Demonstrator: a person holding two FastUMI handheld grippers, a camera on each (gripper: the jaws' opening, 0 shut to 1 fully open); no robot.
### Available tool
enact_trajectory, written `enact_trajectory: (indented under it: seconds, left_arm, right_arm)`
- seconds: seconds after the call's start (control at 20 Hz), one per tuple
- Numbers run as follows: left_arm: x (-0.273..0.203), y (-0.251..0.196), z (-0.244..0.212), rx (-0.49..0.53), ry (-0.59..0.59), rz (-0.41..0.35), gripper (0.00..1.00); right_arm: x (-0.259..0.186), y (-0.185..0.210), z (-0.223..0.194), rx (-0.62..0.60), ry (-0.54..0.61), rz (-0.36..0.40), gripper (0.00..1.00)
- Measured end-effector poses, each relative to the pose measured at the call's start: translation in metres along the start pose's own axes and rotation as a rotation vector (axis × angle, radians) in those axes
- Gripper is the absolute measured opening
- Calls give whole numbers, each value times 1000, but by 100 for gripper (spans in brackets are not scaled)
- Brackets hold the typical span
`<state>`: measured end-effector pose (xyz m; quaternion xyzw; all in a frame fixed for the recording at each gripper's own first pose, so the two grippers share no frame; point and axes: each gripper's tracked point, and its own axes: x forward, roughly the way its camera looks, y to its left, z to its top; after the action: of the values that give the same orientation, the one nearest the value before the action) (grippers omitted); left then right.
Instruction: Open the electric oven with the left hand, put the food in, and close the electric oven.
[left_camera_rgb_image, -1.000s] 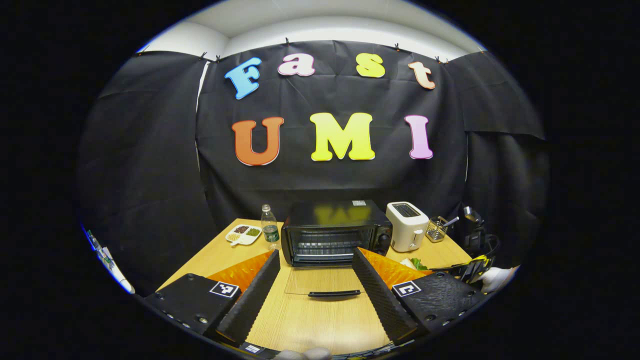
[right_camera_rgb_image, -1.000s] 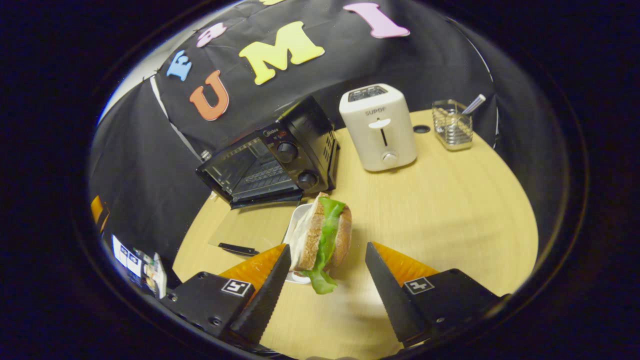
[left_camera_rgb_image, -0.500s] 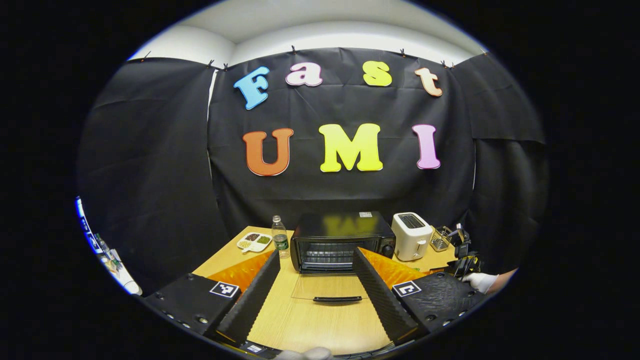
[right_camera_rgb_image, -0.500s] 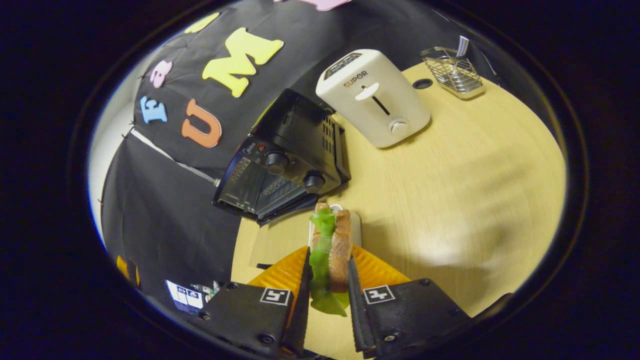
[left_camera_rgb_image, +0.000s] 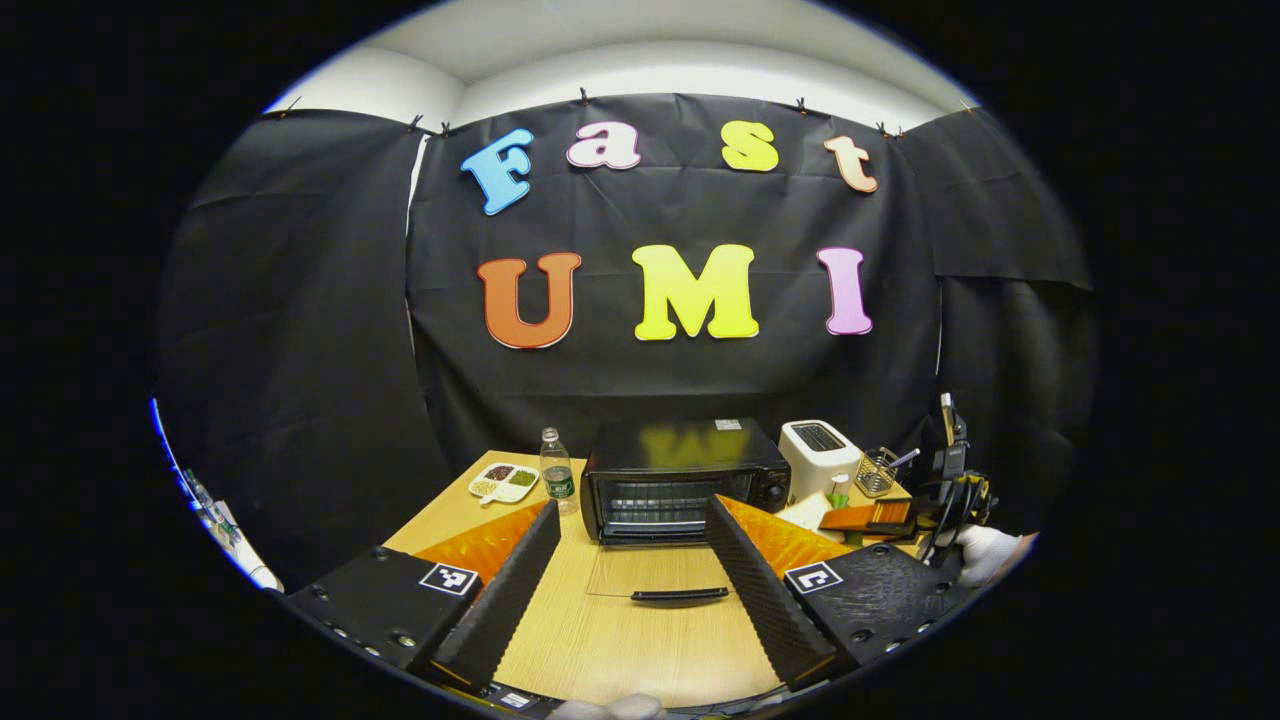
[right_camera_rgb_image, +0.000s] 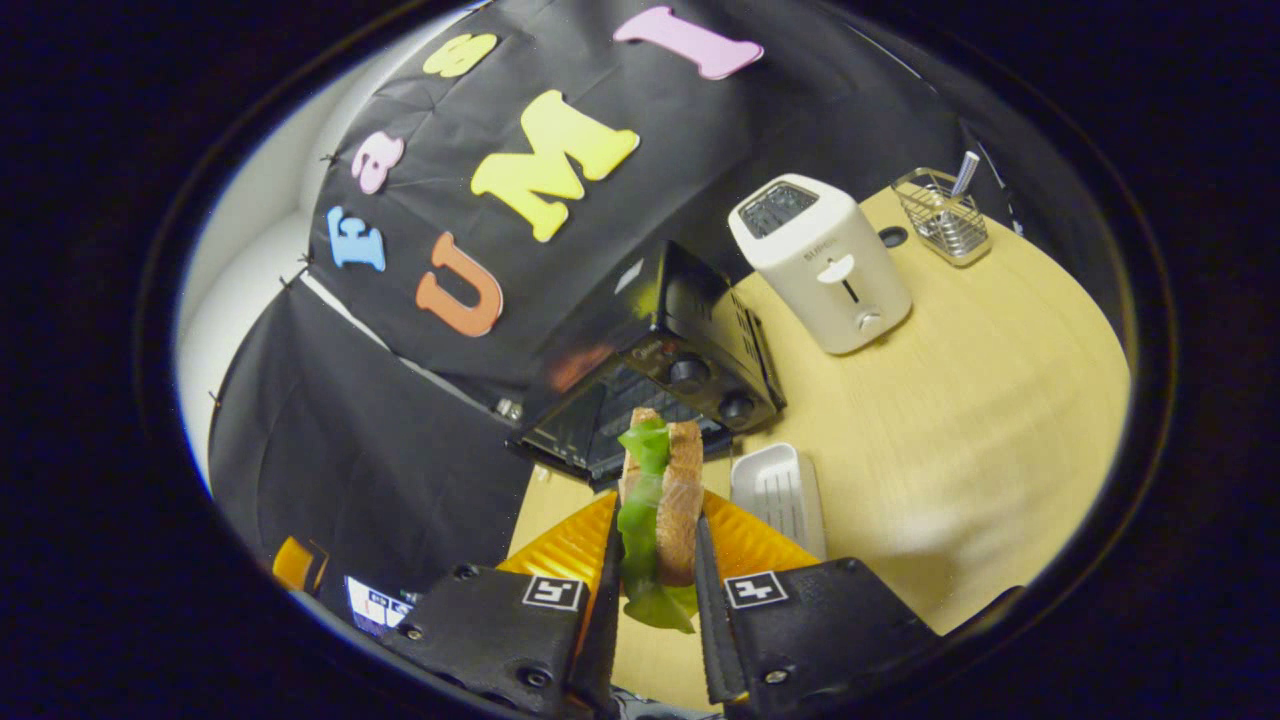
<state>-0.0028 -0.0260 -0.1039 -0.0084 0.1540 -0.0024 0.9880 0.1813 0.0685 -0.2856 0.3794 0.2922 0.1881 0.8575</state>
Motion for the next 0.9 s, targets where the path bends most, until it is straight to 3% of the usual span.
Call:
enact_trajectory:
  seconds: [0.4, 0.7, 0.9]
  left_arm:
    - [-26, 36, -32, 42, 79, -40, 96]
    - [-49, 76, -58, 41, 141, -24, 96]
    - [-57, 100, -69, 55, 174, 5, 96]
  right_arm:
    - [76, 53, -31, 266, -197, 29, 38]
    - [145, 58, -48, 444, -326, -38, 38]
    - [194, 63, -56, 472, -381, -78, 38]
